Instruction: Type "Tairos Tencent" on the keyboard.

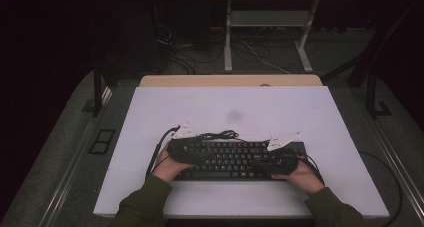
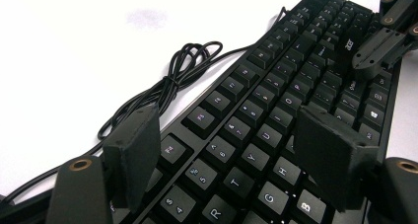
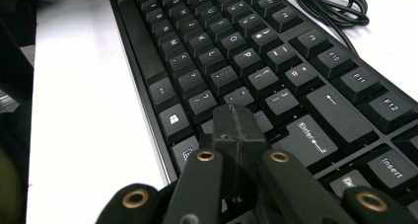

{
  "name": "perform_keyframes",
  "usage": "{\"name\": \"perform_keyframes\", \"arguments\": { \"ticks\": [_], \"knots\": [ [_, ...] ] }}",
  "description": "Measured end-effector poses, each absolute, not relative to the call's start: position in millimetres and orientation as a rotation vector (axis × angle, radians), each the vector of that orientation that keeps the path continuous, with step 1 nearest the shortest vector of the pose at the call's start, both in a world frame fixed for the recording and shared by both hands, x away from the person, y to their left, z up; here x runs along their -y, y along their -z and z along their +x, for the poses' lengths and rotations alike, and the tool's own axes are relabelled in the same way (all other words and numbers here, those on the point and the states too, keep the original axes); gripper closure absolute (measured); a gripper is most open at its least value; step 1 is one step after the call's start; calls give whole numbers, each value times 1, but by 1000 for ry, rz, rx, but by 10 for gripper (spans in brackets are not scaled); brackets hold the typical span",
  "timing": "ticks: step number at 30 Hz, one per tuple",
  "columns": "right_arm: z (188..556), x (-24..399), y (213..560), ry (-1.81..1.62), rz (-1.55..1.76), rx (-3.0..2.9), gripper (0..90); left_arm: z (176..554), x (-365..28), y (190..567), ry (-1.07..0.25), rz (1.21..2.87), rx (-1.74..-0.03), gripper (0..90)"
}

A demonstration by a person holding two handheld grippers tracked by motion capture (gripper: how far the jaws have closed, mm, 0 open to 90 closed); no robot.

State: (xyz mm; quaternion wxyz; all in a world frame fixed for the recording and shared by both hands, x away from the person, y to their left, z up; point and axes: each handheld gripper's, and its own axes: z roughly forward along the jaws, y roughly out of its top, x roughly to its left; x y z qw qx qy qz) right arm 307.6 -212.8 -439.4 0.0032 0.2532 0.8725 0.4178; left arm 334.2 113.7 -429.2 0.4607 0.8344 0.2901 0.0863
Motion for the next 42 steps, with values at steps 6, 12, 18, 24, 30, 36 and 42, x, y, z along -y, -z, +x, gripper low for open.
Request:
{"name": "perform_keyframes", "arguments": {
  "ticks": [6, 12, 18, 24, 30, 36, 42],
  "knots": [
    [308, 212, 441, -1290, 787, -2743, 897, 334, -114, 429, -223, 2070, -728, 310],
    [307, 212, 441, -1291, 789, -2743, 897, 333, -115, 429, -221, 2096, -730, 521],
    [307, 211, 441, -1289, 787, -2743, 897, 333, -115, 428, -199, 2120, -727, 735],
    [307, 211, 441, -1287, 787, -2743, 897, 333, -111, 429, -164, 2170, -708, 890],
    [307, 211, 441, -1286, 786, -2742, 897, 334, -109, 431, -139, 2197, -707, 891],
    [307, 211, 441, -1284, 786, -2742, 897, 334, -109, 432, -122, 2196, -712, 891],
    [307, 211, 441, -1284, 790, -2741, 897, 333, -107, 433, -111, 2218, -704, 891]
  ]
}}
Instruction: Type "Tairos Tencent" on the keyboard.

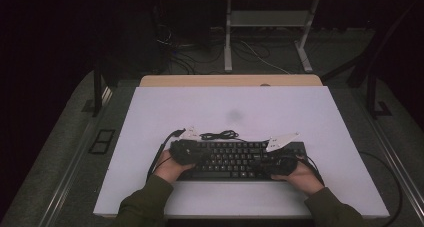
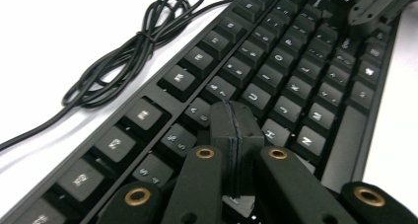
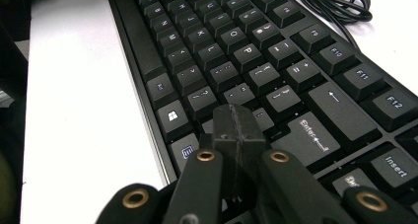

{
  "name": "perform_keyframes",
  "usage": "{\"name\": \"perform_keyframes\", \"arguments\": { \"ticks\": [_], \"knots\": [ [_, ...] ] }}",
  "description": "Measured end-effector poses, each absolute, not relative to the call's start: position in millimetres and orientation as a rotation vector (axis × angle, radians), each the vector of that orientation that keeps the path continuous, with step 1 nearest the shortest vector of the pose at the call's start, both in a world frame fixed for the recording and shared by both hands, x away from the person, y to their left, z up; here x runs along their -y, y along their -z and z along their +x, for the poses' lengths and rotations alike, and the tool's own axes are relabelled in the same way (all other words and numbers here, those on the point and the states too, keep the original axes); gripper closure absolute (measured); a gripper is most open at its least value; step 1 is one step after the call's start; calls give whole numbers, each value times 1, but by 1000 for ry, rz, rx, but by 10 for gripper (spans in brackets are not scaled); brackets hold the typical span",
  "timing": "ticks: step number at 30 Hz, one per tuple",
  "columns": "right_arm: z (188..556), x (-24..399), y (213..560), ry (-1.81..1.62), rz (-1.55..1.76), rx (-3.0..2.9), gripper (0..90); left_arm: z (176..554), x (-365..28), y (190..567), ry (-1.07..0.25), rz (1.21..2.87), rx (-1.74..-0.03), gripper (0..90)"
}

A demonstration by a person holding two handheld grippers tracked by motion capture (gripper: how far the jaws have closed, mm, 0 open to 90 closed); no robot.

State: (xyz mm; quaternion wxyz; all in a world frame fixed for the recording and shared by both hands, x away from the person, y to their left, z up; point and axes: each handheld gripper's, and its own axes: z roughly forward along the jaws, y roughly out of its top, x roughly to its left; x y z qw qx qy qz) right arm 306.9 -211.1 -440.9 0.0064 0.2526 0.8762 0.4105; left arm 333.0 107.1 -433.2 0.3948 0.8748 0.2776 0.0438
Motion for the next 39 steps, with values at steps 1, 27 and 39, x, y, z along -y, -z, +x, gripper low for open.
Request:
{"name": "perform_keyframes", "arguments": {
  "ticks": [1, 27, 39],
  "knots": [
    [307, 211, 441, -1283, 791, -2742, 897, 333, -107, 433, -112, 2217, -705, 891],
    [308, 211, 441, -1285, 798, -2735, 896, 330, -110, 424, -149, 2126, -719, 411],
    [308, 217, 434, -1365, 801, -2682, 850, 331, -110, 425, -165, 2119, -718, 330]
  ]
}}
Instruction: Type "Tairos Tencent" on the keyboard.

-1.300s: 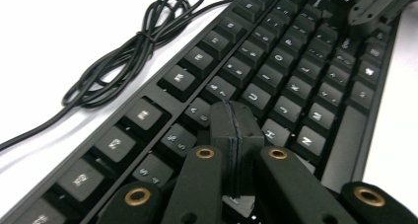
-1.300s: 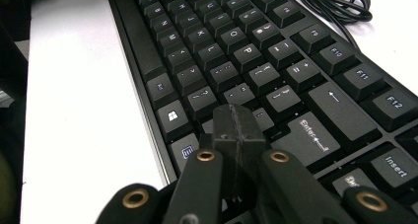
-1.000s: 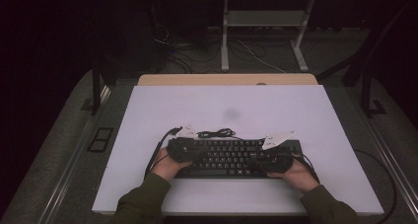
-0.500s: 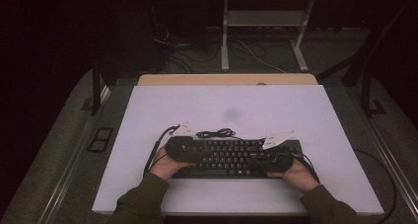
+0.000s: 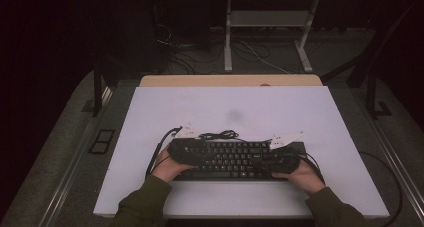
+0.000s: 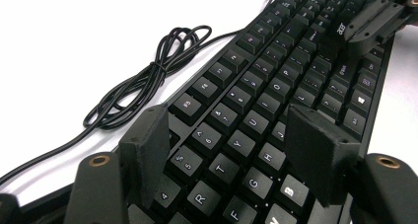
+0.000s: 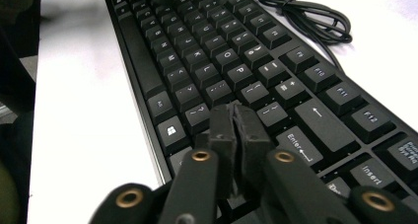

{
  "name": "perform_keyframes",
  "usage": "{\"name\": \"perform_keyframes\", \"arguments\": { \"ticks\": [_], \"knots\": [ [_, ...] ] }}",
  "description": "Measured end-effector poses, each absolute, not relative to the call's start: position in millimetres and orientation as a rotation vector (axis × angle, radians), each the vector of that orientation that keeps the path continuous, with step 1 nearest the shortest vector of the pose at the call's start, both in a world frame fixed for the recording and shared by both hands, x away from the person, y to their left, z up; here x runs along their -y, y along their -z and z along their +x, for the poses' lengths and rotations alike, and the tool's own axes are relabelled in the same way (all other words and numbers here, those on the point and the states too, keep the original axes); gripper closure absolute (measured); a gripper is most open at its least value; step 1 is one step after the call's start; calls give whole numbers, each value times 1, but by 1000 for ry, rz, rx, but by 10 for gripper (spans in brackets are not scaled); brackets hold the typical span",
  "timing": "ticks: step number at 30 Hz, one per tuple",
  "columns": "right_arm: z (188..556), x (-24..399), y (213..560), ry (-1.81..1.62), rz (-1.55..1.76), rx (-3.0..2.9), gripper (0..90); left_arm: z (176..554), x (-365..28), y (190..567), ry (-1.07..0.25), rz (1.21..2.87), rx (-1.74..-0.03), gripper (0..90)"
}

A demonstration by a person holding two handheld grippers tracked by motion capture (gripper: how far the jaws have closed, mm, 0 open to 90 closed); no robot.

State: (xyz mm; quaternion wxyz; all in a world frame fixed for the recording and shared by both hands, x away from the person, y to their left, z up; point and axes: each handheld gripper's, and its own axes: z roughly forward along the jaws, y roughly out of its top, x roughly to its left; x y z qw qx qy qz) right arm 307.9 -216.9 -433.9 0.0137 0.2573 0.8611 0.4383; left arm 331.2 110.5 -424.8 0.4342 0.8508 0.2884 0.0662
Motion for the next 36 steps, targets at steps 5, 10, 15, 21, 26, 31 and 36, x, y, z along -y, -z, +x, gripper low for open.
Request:
{"name": "perform_keyframes", "arguments": {
  "ticks": [5, 10, 15, 21, 26, 31, 36],
  "knots": [
    [309, 218, 433, -1398, 839, -2644, 700, 331, -110, 426, -168, 2117, -719, 318],
    [311, 219, 433, -1407, 887, -2606, 531, 329, -110, 427, -173, 2115, -720, 306],
    [314, 219, 434, -1419, 917, -2563, 371, 326, -113, 427, -181, 2105, -717, 303],
    [318, 218, 432, -1413, 953, -2524, 274, 323, -116, 428, -192, 2099, -727, 297],
    [320, 217, 432, -1418, 952, -2510, 249, 321, -118, 428, -201, 2090, -741, 298],
    [322, 214, 432, -1427, 946, -2508, 238, 319, -122, 430, -205, 2090, -756, 298],
    [324, 210, 432, -1432, 938, -2515, 228, 316, -126, 429, -220, 2078, -777, 303]
  ]
}}
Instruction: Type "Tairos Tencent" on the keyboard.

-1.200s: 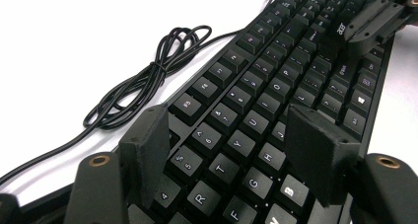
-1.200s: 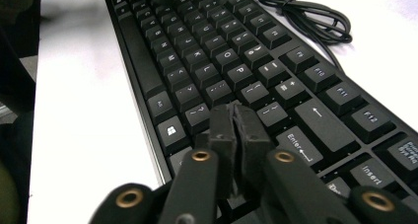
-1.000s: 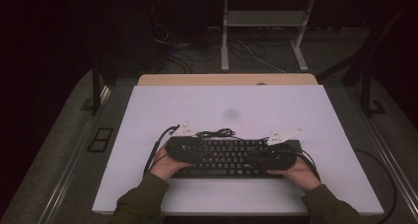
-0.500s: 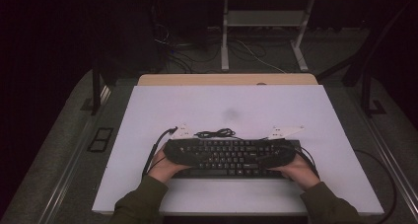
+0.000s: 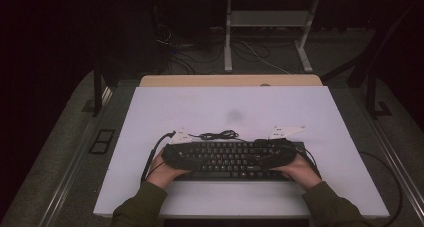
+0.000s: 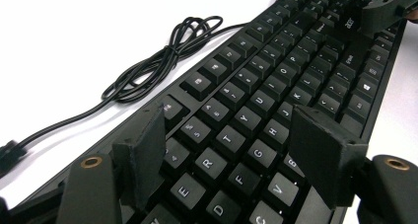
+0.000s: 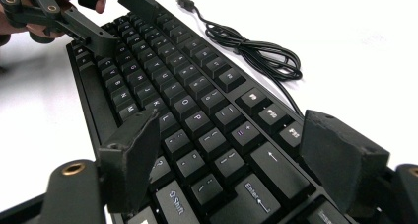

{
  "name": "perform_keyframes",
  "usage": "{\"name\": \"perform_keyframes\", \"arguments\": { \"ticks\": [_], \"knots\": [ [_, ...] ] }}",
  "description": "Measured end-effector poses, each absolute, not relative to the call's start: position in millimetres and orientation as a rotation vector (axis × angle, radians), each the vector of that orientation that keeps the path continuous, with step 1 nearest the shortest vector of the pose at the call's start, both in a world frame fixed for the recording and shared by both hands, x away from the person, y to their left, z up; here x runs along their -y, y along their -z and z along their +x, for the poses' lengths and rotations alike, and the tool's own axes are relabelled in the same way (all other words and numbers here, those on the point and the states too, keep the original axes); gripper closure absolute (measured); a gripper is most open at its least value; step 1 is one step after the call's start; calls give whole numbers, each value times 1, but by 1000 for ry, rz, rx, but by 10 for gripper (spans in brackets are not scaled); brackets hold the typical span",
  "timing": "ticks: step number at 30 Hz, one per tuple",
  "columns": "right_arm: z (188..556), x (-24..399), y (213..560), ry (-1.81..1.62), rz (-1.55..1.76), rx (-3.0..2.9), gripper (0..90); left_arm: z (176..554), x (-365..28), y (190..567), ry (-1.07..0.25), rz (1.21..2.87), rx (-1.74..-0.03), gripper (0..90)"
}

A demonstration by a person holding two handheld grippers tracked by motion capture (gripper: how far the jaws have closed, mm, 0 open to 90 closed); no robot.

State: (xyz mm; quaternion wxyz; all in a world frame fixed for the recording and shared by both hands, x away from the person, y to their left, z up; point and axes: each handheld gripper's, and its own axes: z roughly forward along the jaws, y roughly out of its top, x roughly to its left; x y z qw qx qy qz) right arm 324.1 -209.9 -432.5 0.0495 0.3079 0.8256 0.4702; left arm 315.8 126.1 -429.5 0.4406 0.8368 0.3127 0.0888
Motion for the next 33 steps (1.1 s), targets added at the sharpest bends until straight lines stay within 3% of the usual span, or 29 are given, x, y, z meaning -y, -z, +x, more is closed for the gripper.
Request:
{"name": "perform_keyframes", "arguments": {
  "ticks": [10, 28, 33],
  "knots": [
    [328, 199, 433, -1444, 904, -2533, 224, 311, -137, 429, -279, 2064, -820, 392],
    [335, 182, 434, -1444, 852, -2574, 225, 311, -150, 433, -275, 2069, -894, 873],
    [335, 181, 434, -1443, 839, -2575, 225, 312, -150, 434, -265, 2073, -892, 890]
  ]
}}
